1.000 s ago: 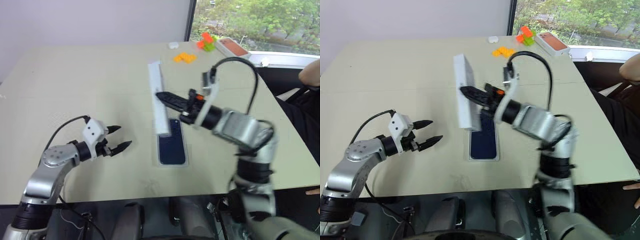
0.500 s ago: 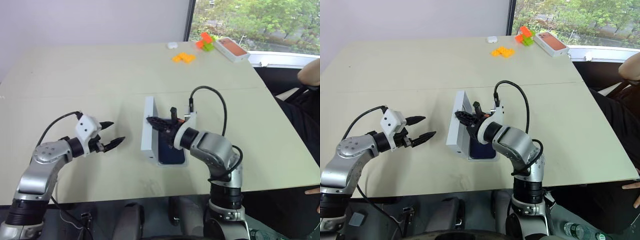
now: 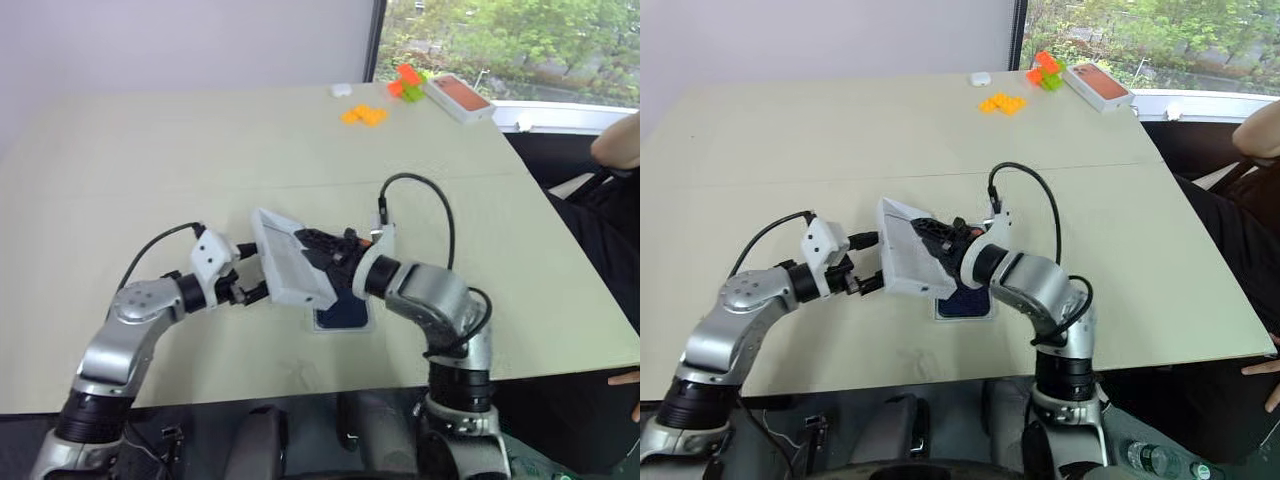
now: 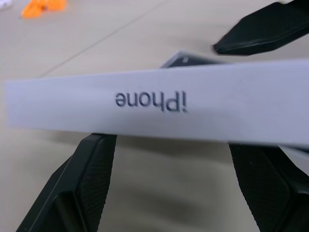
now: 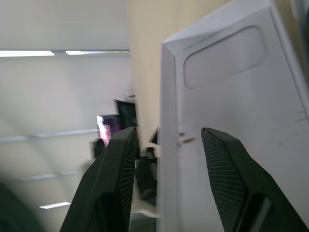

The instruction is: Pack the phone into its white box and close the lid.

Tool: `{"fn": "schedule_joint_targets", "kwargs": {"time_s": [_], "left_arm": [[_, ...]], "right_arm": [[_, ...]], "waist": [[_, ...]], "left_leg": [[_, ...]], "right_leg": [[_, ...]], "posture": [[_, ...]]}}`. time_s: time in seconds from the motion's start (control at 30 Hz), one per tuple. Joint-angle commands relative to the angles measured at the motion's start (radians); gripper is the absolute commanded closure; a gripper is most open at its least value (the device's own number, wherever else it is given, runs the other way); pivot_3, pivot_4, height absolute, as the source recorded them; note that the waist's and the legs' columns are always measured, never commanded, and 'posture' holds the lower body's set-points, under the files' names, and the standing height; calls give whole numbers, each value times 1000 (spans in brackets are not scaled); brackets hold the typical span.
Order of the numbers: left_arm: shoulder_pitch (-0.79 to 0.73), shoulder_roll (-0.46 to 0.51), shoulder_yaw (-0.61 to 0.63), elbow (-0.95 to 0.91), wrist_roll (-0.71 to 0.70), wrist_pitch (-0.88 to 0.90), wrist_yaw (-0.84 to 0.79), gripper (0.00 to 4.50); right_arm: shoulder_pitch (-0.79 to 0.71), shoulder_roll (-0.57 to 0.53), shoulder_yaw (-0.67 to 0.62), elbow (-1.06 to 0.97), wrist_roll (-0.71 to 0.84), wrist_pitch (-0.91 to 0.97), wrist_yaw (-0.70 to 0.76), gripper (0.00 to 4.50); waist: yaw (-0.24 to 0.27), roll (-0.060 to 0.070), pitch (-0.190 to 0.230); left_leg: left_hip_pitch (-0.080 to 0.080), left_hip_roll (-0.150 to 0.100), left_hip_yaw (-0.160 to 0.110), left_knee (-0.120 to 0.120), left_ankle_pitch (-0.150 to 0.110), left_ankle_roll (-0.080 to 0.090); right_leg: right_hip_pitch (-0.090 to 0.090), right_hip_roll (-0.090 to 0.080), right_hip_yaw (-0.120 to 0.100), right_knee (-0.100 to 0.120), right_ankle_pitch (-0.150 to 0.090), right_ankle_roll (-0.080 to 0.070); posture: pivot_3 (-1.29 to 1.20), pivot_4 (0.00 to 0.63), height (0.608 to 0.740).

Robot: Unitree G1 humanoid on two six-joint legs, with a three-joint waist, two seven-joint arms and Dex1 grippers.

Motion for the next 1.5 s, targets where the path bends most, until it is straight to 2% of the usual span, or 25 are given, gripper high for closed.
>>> {"fn": "schedule_joint_targets", "kwargs": {"time_s": [0.03,0.1,0.17,0.27,0.33,0.63,0.8,1.1,1.5], "left_arm": [[-46,-51,-37,-17,7,-7,25,667],[-46,-54,-37,-18,8,-4,23,667],[-45,-55,-36,-17,9,-3,21,667],[-36,-45,-32,-7,11,-9,8,667],[-34,-42,-31,-1,13,-13,4,667],[-38,-36,-27,6,18,-22,-2,667],[-32,-34,-24,9,18,-27,-3,667],[-35,-37,-25,18,20,-33,-7,667],[-31,-37,-23,16,21,-33,-10,667]], "right_arm": [[-85,-238,-52,-26,16,95,183,2178],[-89,-335,-40,-17,16,112,241,2178],[-88,-385,-23,-10,16,106,280,2178],[-138,-533,27,-13,-156,178,409,2178],[-166,-572,72,7,-229,201,465,2178],[-253,-548,118,82,-277,197,592,2178],[-334,-509,185,117,-237,245,595,2178],[-386,-457,274,192,-174,304,548,2178],[-404,-418,377,259,-7,283,375,2178]], "waist": [[6,0,0],[3,-2,-1],[-5,-2,-1],[-5,0,0],[-5,0,0],[-3,-1,-1],[-3,-1,-1],[0,-1,-1],[-2,-1,-1]], "left_leg": [[0,0,0,1,0,0],[0,-1,1,1,0,0],[0,0,1,0,-1,2],[-2,1,2,-3,-2,4],[-1,2,2,-2,-2,4],[0,1,2,-1,-1,7],[0,1,2,-1,-1,7],[-1,1,2,-1,-1,7],[-1,1,1,-1,-1,7]], "right_leg": [[1,0,0,-1,0,0],[1,-1,0,-1,0,0],[1,1,1,-2,0,1],[1,5,3,0,0,1],[0,5,3,0,0,0],[1,4,2,0,1,-1],[-1,4,2,0,1,-1],[-1,1,2,0,1,-1],[-2,2,2,0,1,-1]], "posture": [[0,150,740],[0,150,740],[0,150,740],[0,150,740],[0,150,740],[0,150,740],[0,150,740],[0,150,740],[0,150,740]]}}
